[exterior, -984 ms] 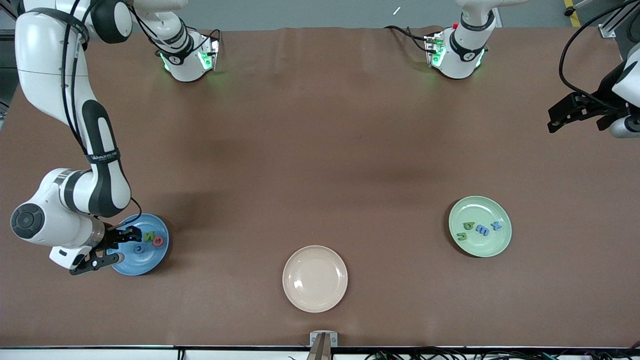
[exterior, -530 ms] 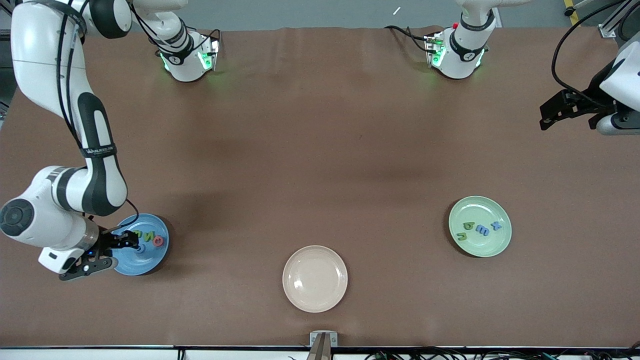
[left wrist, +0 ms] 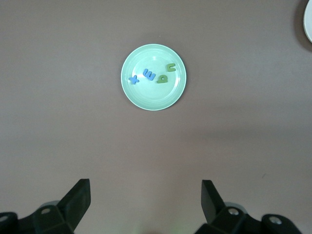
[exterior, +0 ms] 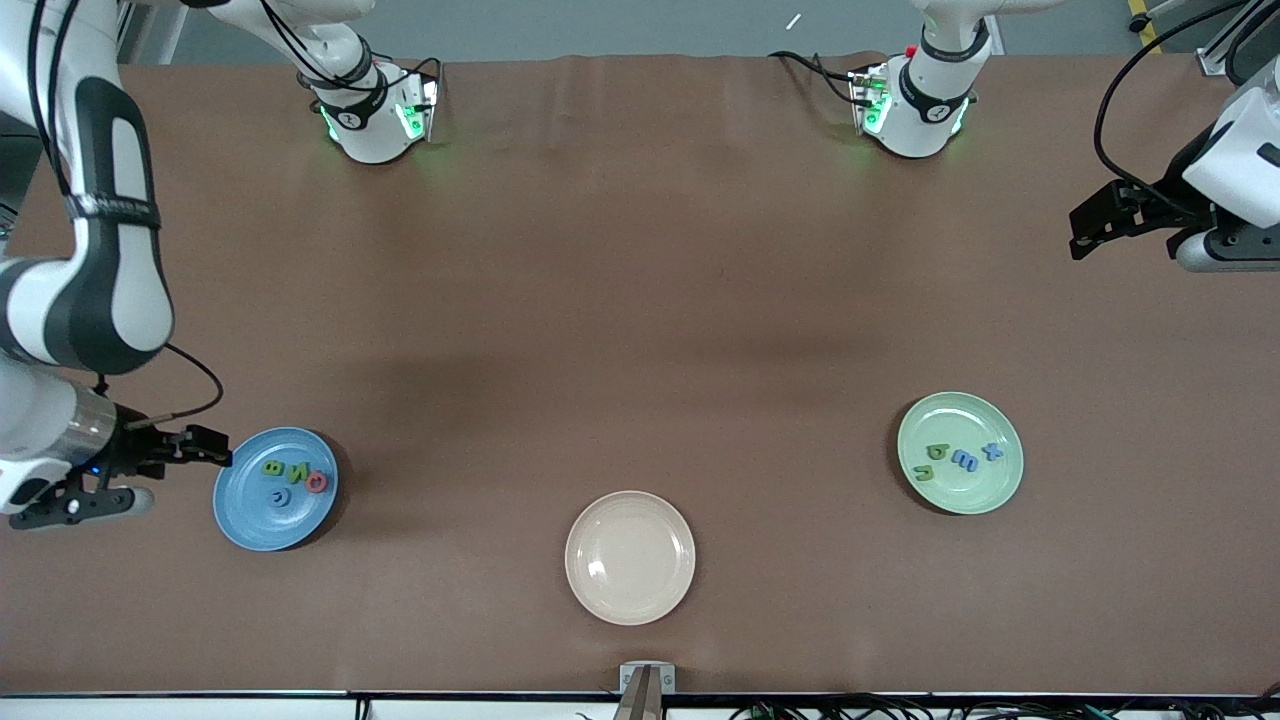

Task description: Sort uppercase to blue plate, lowercase to green plate

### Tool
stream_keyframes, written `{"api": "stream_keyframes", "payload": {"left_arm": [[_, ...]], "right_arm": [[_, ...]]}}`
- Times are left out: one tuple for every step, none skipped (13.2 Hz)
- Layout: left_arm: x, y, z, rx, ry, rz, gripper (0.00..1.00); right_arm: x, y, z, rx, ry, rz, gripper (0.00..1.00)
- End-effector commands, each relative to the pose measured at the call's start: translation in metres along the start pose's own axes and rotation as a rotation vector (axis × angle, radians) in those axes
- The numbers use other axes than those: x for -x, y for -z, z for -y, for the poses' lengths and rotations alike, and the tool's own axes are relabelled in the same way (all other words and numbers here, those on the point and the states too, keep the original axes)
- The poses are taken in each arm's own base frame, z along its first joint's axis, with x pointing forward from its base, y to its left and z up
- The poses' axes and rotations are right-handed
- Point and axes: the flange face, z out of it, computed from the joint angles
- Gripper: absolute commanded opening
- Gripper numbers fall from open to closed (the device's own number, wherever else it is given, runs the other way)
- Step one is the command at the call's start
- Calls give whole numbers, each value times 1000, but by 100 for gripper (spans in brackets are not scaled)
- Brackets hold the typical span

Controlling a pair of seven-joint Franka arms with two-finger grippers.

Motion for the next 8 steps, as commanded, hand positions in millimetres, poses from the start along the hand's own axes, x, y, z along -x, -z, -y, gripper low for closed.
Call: {"api": "stream_keyframes", "payload": {"left_arm": [[7,3,-6,11,-16,7,100],[7,3,-7,11,-17,7,100],[7,3,-7,11,-17,7,100],[7,3,-7,12,-17,7,100],[7,4,-6,11,-16,5,100],[7,3,-7,12,-16,7,100],[7,4,-6,11,-14,5,100],[7,3,-6,11,-14,7,100]], "right_arm": [[35,64,11,-35,-44,18,98],[46,89,18,-37,-66,17,99],[56,111,25,-38,-78,8,100],[62,128,32,-35,-68,-8,100],[69,138,36,-35,-62,-4,100],[78,150,44,-34,-52,0,100],[89,166,43,-11,-64,-7,100],[101,177,38,-4,-77,-1,100]]}}
